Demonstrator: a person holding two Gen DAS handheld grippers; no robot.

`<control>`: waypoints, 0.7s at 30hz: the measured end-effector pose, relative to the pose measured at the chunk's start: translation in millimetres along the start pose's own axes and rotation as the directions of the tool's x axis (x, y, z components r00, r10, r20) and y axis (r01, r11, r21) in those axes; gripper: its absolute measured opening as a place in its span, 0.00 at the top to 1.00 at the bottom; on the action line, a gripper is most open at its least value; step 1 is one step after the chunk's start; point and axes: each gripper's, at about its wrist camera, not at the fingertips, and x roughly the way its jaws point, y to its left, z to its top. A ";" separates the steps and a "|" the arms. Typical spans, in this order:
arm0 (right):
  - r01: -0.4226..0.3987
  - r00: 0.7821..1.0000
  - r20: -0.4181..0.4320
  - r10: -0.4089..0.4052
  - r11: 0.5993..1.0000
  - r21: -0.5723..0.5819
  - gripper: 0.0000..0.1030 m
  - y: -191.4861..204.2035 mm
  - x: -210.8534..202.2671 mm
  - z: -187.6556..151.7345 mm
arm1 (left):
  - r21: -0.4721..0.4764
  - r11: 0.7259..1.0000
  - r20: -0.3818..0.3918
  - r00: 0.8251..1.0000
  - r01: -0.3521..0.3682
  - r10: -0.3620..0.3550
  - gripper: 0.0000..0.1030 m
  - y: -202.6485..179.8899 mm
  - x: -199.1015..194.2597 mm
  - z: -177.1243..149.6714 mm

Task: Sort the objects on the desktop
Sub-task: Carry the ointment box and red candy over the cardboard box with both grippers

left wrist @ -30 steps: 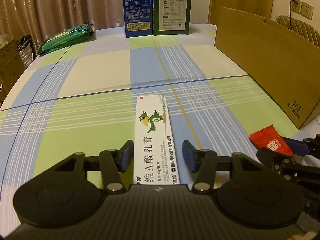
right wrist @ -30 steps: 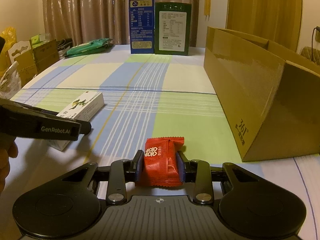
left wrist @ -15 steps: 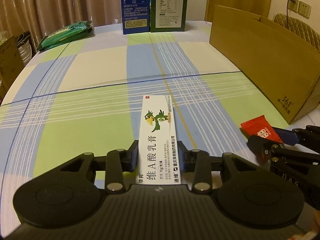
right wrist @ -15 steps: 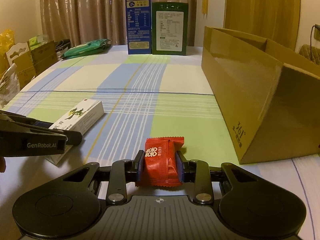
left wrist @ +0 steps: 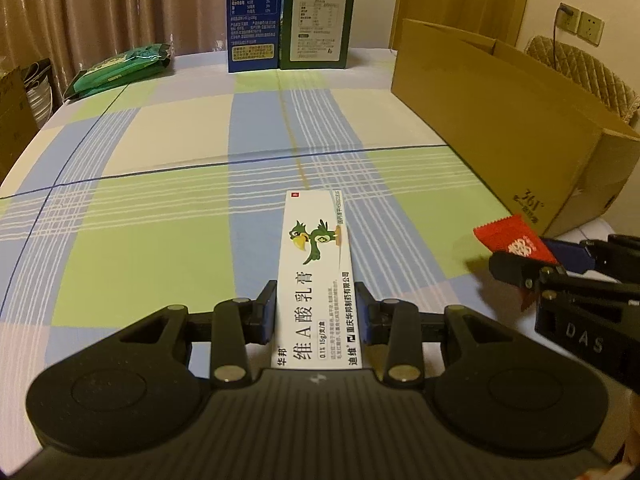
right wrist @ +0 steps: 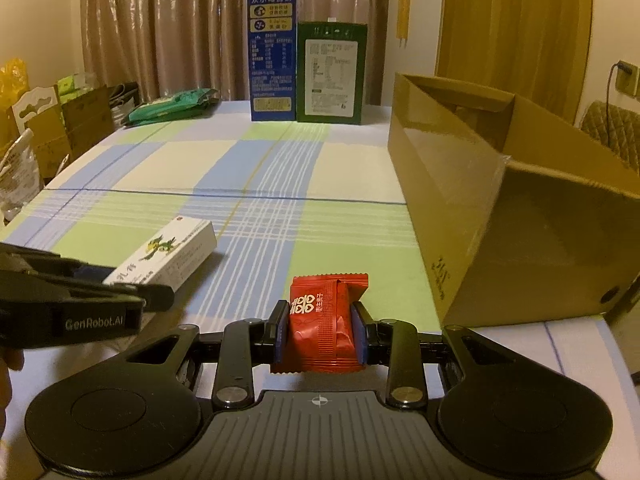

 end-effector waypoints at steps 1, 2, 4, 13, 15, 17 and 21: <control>0.001 1.000 0.004 -0.001 1.000 0.001 0.72 -0.2 -2.7 1.1 | -0.010 1.000 0.000 1.000 0.001 -0.001 0.68 -0.8 -2.2 -1.3; 0.002 1.000 0.007 -0.002 1.000 0.001 0.72 -0.4 -5.0 2.4 | -0.022 1.000 -0.001 1.000 0.002 -0.002 0.68 -1.1 -4.2 -2.8; 0.003 1.000 0.013 -0.003 1.000 0.003 0.72 -0.4 -9.3 4.4 | -0.041 0.999 -0.002 1.000 0.003 -0.003 0.68 -2.7 -7.7 -4.5; 0.014 0.999 0.051 -0.014 1.000 0.009 0.72 -4.7 -34.1 11.0 | -0.052 0.999 0.035 0.999 0.015 -0.013 0.68 -15.3 -34.2 -2.3; 0.014 0.998 0.060 -0.015 1.000 0.012 0.72 -5.8 -39.8 11.8 | -0.049 0.999 0.038 0.999 0.017 -0.015 0.68 -18.3 -38.7 -2.3; 0.015 0.997 0.070 -0.016 1.000 0.016 0.72 -6.6 -44.8 12.9 | -0.044 0.999 0.040 0.999 0.020 -0.018 0.68 -21.9 -42.8 -2.2; 0.013 0.996 0.089 -0.015 0.999 0.029 0.72 -8.8 -55.4 16.9 | -0.038 0.999 0.049 0.998 0.029 -0.027 0.68 -28.9 -52.2 -0.2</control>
